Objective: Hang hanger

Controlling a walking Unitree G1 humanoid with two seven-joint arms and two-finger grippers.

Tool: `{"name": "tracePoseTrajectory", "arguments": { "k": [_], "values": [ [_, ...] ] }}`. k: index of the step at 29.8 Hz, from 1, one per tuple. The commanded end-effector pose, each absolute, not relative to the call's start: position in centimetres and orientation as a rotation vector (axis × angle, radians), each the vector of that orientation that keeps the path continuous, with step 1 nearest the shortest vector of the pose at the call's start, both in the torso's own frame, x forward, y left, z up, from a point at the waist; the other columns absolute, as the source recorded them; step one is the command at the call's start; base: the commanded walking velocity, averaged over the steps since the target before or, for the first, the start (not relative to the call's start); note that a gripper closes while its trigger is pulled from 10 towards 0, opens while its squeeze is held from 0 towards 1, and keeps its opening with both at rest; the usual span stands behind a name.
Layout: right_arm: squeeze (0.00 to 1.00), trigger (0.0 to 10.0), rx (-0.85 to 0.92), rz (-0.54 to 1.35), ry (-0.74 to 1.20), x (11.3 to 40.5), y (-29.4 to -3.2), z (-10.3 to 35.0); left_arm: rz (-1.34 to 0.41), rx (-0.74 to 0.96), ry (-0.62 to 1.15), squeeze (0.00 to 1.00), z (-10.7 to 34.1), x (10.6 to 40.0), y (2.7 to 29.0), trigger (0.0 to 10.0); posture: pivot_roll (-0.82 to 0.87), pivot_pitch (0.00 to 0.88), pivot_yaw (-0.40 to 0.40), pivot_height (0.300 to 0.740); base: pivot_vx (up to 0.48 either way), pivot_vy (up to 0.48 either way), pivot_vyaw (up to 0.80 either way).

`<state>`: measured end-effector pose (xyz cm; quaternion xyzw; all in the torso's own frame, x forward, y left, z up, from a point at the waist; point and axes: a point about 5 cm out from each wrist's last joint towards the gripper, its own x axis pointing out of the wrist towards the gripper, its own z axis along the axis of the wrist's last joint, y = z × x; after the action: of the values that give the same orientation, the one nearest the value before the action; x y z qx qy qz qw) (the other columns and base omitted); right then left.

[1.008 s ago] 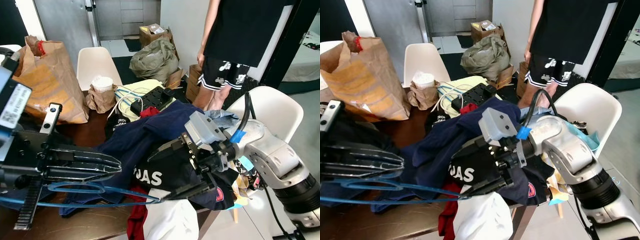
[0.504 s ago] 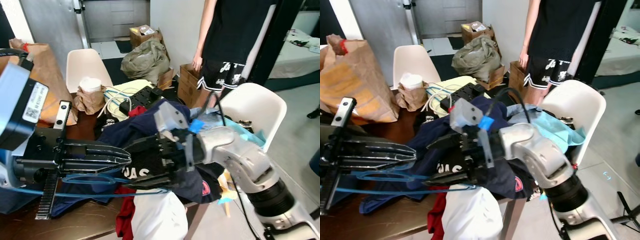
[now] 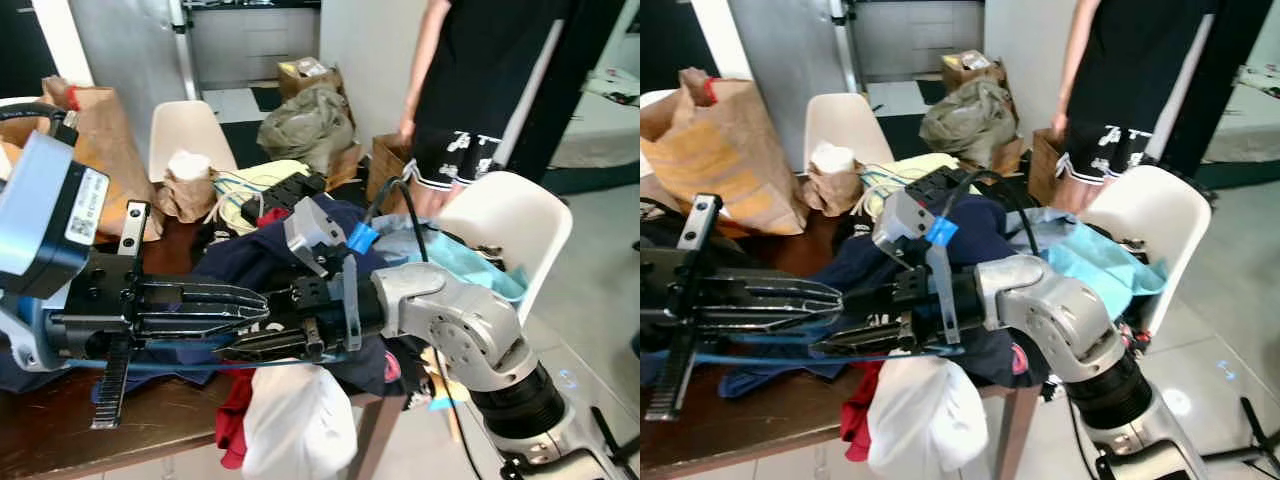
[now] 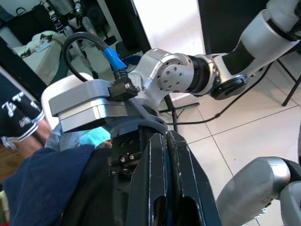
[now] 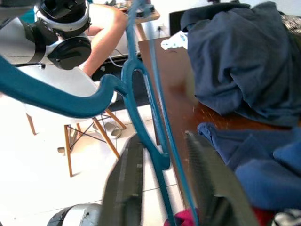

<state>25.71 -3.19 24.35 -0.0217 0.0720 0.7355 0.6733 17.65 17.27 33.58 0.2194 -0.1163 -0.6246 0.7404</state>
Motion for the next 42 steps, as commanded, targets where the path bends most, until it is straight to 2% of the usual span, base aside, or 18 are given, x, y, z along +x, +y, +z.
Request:
{"name": "tracePoseTrajectory", "arguments": {
  "k": [1,6,7,9,10,15,16,29,34,38,42],
  "values": [
    [0.00,0.0,-0.033,1.637,0.163,25.6,-3.3,24.5,-1.363,0.472,-0.266,0.00,33.2,18.0,17.2,10.0,0.02,0.000,-0.040,0.740,0.000,0.000,0.00],
    [0.00,0.0,-0.025,1.630,0.171,25.6,-3.4,24.5,-1.341,0.476,-0.260,0.00,32.9,18.3,17.2,10.0,0.02,0.000,-0.040,0.740,0.000,0.000,0.00],
    [0.00,0.0,-0.022,1.621,0.179,25.6,-3.5,24.5,-1.300,0.448,-0.244,0.59,32.6,19.0,17.4,10.0,0.02,0.000,-0.040,0.740,0.000,0.000,0.00],
    [0.00,0.0,-0.022,1.616,0.183,25.6,-3.5,24.4,-1.275,0.427,-0.232,0.59,32.4,19.4,17.6,10.0,0.02,0.000,-0.040,0.740,0.000,0.000,0.00],
    [0.00,0.0,-0.023,1.607,0.188,25.7,-3.6,24.4,-1.240,0.386,-0.209,1.00,32.0,20.0,17.8,10.0,0.02,0.000,-0.041,0.740,0.000,0.000,0.00],
    [0.00,0.0,-0.024,1.592,0.194,25.8,-3.7,24.3,-1.172,0.376,-0.207,1.00,31.0,20.7,17.7,10.0,0.02,0.000,-0.042,0.740,0.000,0.000,0.00],
    [0.00,0.0,-0.026,1.582,0.198,25.9,-3.8,24.3,-1.132,0.361,-0.231,0.00,30.7,21.2,17.6,10.0,0.02,0.000,-0.043,0.740,0.000,0.000,0.00],
    [0.00,0.0,-0.026,1.556,0.201,26.2,-3.9,24.2,-0.987,0.283,-0.242,0.00,28.6,22.6,17.1,10.0,0.02,0.000,-0.045,0.740,0.000,0.000,0.00],
    [0.00,0.0,-0.036,1.551,0.208,26.2,-4.0,24.0,-0.943,0.259,-0.225,0.00,27.9,22.8,17.0,10.0,0.02,0.000,-0.049,0.740,0.000,-0.425,0.00],
    [0.00,0.0,-0.038,1.546,0.206,26.3,-4.0,23.9,-0.894,0.214,-0.252,0.00,28.2,23.1,17.4,10.0,0.03,0.000,-0.047,0.740,0.000,0.000,0.00],
    [0.00,0.0,-0.019,1.540,0.128,26.6,-4.2,24.6,-0.743,0.153,-0.370,0.00,29.8,23.4,18.7,10.0,0.03,0.002,-0.049,0.740,0.000,0.000,0.00]
  ]
}}
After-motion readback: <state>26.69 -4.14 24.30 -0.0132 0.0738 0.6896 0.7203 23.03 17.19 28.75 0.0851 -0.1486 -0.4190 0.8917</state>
